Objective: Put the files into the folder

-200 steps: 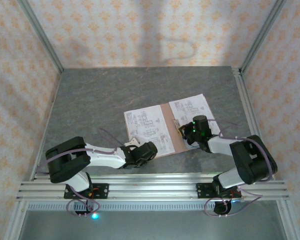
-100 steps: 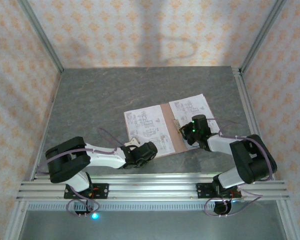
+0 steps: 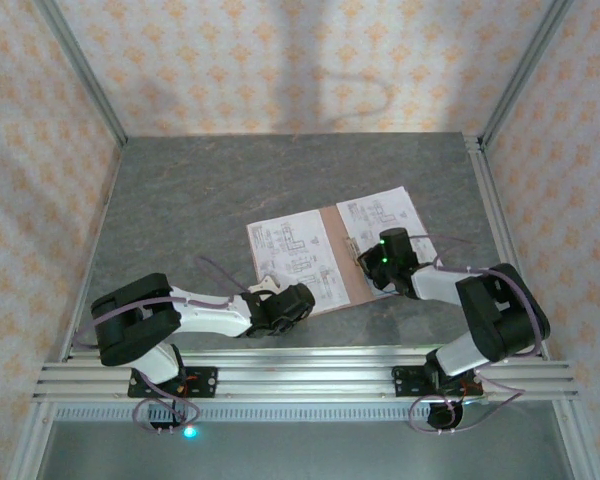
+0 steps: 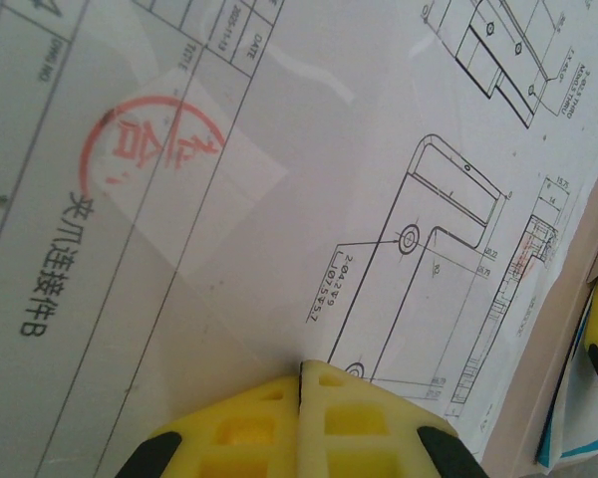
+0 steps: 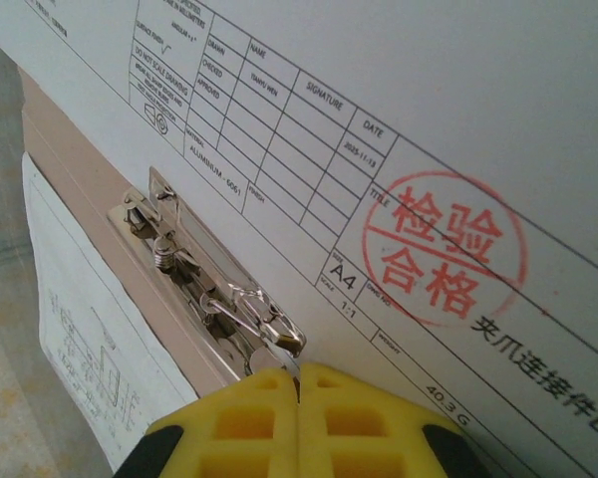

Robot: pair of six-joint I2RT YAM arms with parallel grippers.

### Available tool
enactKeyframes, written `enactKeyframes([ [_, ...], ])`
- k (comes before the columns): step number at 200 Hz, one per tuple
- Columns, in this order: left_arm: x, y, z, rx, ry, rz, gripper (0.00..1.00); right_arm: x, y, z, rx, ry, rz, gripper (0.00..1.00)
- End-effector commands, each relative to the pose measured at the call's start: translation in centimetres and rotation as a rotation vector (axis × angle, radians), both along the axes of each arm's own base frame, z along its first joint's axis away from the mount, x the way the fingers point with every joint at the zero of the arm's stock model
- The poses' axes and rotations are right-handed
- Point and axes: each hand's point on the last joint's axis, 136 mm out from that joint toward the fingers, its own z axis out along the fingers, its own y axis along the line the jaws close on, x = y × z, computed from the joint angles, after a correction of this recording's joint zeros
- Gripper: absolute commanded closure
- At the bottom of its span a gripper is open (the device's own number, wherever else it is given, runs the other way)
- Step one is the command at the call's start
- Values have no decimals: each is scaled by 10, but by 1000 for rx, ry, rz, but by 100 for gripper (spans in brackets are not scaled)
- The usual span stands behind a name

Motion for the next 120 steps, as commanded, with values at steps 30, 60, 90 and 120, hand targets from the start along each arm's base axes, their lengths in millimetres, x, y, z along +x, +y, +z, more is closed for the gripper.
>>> enactKeyframes([
  [30,-25,49,-33,201,86,14,100,-80,-73,-72,-405,348,-69,100],
  [60,-25,48,-35,195,86,14,100,-87,-77,-76,-465,372,-54,100],
  [90,-24,48,-34,193,83,15,100,-96,-85,-83,-521,399,-56,100],
  [120,-24,47,-33,191,81,14,100,-99,-90,-84,-573,416,-46,100],
])
